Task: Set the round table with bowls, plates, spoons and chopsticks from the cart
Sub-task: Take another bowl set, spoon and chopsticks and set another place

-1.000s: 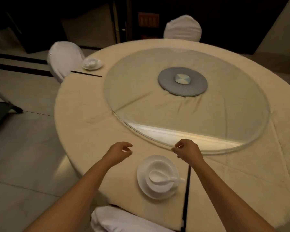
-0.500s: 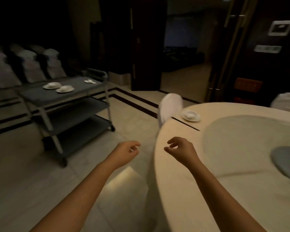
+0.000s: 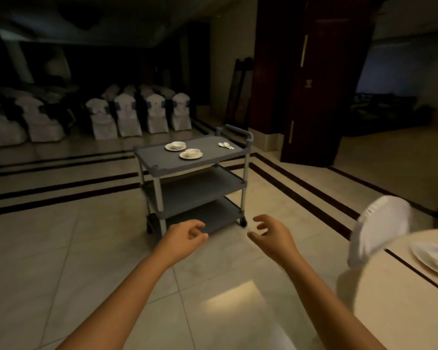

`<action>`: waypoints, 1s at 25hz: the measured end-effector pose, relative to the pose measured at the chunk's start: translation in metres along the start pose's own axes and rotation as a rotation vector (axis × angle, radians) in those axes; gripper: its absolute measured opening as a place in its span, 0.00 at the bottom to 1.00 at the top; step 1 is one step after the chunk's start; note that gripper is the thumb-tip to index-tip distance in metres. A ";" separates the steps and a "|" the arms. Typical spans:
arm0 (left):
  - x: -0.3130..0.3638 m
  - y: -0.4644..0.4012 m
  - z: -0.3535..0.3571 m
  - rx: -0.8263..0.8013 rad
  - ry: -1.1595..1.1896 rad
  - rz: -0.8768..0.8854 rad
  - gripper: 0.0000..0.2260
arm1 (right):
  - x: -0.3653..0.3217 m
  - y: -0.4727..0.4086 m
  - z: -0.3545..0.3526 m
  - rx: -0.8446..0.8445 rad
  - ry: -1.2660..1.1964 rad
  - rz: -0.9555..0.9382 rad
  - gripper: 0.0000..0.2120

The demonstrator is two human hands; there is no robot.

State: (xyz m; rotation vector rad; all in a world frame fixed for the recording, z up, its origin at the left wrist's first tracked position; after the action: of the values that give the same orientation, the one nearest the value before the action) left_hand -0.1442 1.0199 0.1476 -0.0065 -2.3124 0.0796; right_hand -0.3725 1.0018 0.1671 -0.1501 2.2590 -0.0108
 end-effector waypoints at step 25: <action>-0.212 -0.634 -0.088 0.252 0.201 -0.294 0.14 | -0.009 -0.709 0.174 -0.218 -0.063 -0.015 0.20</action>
State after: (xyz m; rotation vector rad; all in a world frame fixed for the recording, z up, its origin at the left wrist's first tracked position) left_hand 0.0772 0.3861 0.0891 0.4330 -2.0651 0.2093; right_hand -0.1591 0.3064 0.1049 -0.2795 2.1915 0.2292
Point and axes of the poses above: each hand's wrist, its own y-axis away from the middle knuckle, its own z-axis out of the palm, x = y × z, the point moved 5 cm from there along -y, towards the middle knuckle
